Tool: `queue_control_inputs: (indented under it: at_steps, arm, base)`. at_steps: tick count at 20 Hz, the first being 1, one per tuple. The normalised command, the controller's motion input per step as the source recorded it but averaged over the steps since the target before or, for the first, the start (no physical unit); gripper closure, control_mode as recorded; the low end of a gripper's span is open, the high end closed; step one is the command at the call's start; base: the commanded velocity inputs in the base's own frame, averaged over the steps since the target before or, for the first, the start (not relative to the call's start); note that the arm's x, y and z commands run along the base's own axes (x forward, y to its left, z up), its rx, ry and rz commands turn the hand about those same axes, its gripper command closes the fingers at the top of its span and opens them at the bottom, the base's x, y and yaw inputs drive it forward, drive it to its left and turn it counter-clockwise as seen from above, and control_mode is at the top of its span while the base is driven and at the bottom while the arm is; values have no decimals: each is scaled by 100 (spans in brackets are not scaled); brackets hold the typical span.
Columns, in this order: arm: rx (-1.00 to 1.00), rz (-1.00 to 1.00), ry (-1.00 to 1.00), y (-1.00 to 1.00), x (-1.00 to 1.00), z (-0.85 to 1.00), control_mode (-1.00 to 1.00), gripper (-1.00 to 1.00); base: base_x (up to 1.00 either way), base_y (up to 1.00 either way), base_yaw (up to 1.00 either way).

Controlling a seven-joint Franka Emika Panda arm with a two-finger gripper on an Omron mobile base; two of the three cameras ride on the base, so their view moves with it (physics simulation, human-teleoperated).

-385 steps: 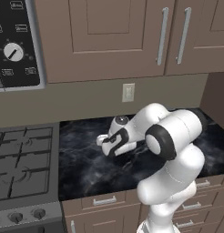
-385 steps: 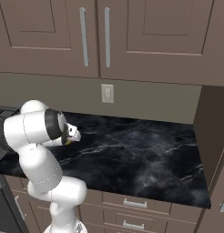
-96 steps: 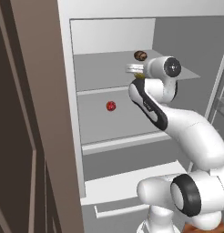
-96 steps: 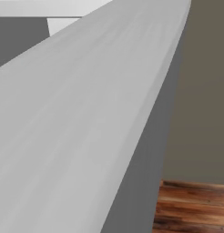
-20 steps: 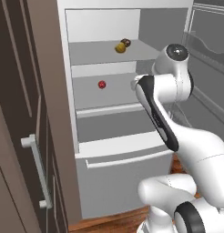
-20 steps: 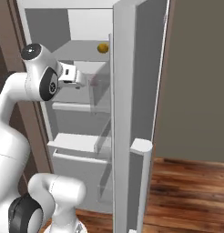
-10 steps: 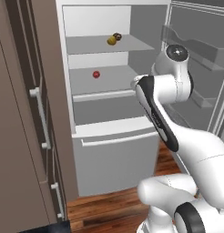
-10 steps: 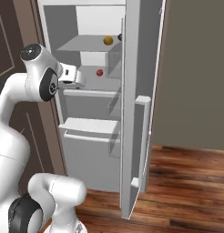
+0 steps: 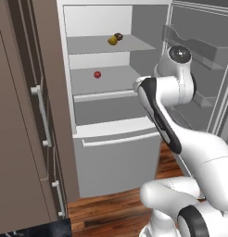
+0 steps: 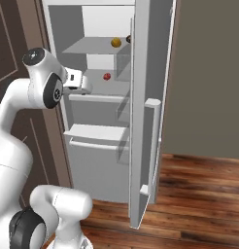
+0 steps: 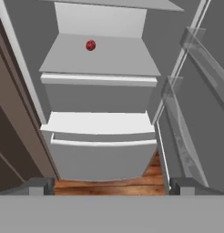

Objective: Place the squash in the correct fridge rack based on whether it is a fruit or vegetable. Finally, close the fridge door.

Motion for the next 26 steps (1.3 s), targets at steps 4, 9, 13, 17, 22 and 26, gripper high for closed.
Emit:
queue_control_inputs:
  at_steps: [4, 9, 13, 17, 22, 26]
  arm:
    - [0, 0, 0, -13, 23, 0, -100, -100]
    - [0, 0, 0, -2, 32, 0, -100, -100]
    - [0, 0, 0, 0, 28, 0, -100, -100]
    - [0, 0, 0, 0, 25, 0, -100, -100]
    - [0, 0, -2, -12, 8, 0, -100, -100]
    - [0, -2, -2, -20, -14, 0, -100, -100]
  base:
    - [0, 0, 0]
    - [0, 0, 0]
    - [0, 0, 0]
    - [0, 0, 0]
    - [0, 0, 0]
    - [0, 0, 0]
